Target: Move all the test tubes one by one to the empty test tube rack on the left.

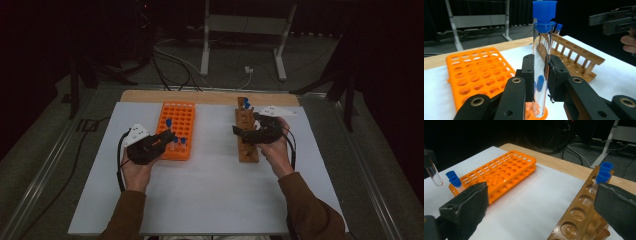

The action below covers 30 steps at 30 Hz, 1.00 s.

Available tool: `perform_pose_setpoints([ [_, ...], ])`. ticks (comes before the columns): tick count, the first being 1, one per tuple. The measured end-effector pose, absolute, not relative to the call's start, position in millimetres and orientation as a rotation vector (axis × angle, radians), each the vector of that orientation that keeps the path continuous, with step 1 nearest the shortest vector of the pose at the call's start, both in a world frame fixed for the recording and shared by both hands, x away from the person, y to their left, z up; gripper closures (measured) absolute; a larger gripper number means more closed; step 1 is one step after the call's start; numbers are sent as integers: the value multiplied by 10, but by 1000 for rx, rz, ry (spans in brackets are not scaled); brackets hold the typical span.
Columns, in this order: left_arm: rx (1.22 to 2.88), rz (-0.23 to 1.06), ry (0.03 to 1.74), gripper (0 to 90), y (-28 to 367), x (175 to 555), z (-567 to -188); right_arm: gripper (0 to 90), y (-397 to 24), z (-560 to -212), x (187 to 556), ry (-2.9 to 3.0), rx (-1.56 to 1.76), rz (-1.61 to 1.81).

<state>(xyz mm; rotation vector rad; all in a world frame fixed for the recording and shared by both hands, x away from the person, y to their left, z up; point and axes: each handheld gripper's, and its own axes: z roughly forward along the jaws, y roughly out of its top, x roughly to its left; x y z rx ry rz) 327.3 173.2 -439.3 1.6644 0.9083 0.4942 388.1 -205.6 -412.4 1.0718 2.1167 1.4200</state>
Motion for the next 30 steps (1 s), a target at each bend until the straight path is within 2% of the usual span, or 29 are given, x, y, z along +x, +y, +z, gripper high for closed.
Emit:
perform_pose_setpoints([
  [13,1658,588,922,784,1784,3391,-4662,0,-2108,-4147,3841,2110,1071,1437],
  [24,1729,558,987,784,1718,3454,-4853,0,-2128,-4175,3827,2109,1073,1439],
  [30,1752,490,1061,783,1734,3451,-4963,0,-2135,-4172,3823,2110,1070,1439],
])
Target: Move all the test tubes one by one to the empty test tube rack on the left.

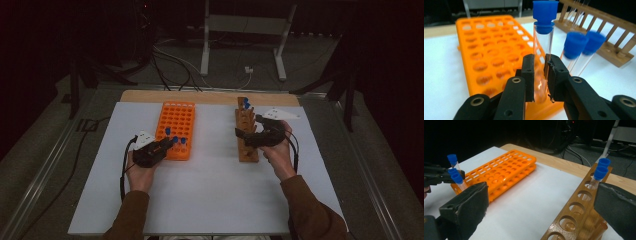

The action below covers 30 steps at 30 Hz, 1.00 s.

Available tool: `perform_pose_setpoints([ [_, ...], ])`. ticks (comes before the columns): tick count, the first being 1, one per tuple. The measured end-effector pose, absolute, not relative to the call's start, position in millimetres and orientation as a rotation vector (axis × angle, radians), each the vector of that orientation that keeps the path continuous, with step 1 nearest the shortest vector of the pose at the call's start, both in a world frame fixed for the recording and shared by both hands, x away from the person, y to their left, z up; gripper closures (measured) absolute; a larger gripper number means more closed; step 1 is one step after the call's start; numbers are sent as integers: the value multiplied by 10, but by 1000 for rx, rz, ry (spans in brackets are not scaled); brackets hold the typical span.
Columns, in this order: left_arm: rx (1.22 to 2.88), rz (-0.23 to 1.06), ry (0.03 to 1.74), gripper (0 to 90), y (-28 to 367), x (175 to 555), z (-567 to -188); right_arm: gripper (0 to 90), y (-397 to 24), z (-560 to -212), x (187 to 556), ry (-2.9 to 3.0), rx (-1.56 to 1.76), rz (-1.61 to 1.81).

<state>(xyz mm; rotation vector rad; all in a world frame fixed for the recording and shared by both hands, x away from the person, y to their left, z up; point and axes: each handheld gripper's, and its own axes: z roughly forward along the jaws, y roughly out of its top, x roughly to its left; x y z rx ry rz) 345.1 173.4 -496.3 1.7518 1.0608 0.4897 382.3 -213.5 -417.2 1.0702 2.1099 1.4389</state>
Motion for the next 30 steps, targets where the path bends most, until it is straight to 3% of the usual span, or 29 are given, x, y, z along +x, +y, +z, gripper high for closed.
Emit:
perform_pose_setpoints([
  [30,1897,533,1049,775,1647,3420,-5001,0,-1998,-4237,3833,2145,1052,1438],
])
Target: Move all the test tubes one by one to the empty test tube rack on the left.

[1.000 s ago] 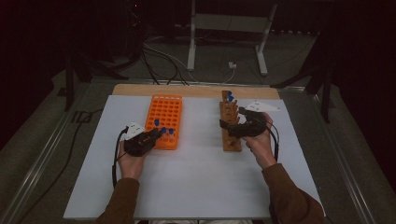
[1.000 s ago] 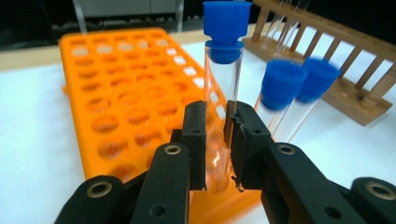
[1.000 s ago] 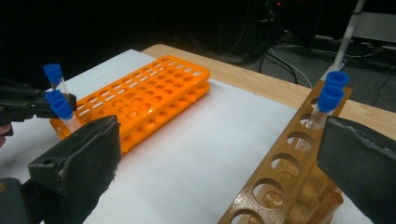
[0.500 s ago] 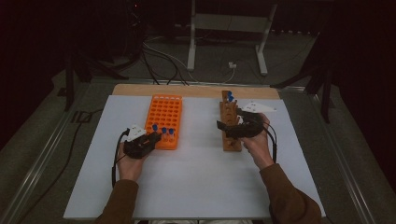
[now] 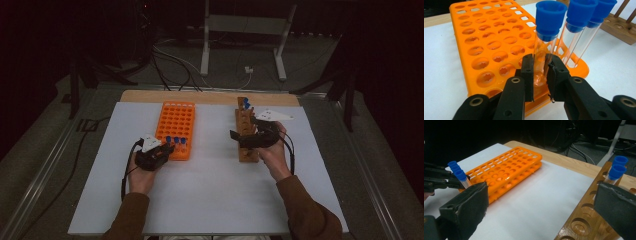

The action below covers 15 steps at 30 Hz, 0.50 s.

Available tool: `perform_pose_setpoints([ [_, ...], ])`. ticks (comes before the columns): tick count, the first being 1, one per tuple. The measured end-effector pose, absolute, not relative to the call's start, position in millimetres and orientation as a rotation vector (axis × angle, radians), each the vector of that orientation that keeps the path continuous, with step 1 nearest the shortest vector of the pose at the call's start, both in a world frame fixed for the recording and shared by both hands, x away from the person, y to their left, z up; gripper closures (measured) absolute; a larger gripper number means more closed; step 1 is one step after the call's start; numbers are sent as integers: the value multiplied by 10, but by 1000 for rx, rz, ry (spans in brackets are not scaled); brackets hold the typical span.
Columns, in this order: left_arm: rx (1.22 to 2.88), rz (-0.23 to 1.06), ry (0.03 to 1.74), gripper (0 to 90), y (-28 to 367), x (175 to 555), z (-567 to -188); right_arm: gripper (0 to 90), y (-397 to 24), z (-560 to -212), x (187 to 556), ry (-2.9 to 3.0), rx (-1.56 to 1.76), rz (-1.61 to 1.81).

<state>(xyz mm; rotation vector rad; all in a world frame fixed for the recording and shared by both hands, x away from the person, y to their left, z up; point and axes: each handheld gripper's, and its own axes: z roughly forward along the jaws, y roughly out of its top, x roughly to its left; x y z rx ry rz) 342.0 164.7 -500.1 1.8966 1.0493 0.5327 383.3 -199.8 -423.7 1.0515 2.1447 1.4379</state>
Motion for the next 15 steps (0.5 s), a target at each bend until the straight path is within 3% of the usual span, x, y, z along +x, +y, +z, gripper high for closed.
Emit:
perform_pose_setpoints([
  [9,1870,492,1060,736,1677,3409,-4985,0,-2008,-4228,3853,2142,1057,1435],
  [15,1856,463,1040,653,1705,3363,-4930,0,-2024,-4216,3865,2137,1060,1433],
])
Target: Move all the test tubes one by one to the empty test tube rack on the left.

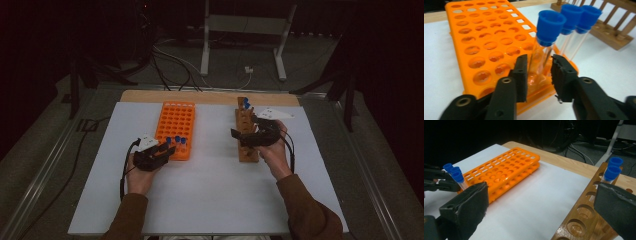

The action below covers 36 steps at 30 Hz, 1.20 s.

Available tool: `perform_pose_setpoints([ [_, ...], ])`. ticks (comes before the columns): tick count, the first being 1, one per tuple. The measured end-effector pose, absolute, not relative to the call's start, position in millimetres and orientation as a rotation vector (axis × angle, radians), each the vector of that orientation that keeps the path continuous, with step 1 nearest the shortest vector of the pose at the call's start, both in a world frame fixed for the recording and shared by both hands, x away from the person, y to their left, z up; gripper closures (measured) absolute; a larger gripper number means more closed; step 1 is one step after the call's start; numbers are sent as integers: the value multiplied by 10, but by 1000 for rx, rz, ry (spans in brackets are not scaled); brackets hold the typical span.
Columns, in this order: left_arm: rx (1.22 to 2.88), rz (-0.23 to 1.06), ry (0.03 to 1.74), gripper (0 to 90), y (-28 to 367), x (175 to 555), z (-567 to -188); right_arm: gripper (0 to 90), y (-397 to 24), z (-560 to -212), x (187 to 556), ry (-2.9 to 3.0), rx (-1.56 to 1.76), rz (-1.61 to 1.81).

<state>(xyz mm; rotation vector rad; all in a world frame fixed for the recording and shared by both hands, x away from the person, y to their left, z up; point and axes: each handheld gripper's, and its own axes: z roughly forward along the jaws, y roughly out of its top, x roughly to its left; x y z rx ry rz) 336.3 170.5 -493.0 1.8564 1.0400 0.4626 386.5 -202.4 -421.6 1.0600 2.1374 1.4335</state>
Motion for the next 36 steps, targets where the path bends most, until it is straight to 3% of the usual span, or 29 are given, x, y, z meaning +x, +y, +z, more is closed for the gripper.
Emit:
perform_pose_setpoints([
  [10,1774,449,1054,504,1827,3290,-4848,0,-2008,-4187,3897,2138,1056,1416],
  [14,1765,460,1067,377,1858,3285,-4834,0,-2004,-4158,3910,2131,1052,1412],
  [18,1749,489,1106,187,1869,3270,-4808,0,-2010,-4130,3942,2121,1055,1407],
  [24,1706,494,1143,17,1902,3237,-4784,0,-2041,-4121,4036,2095,1098,1407],
  [36,1682,515,1153,6,1908,3228,-4779,11,-2047,-4201,4257,2074,1160,1383],
])
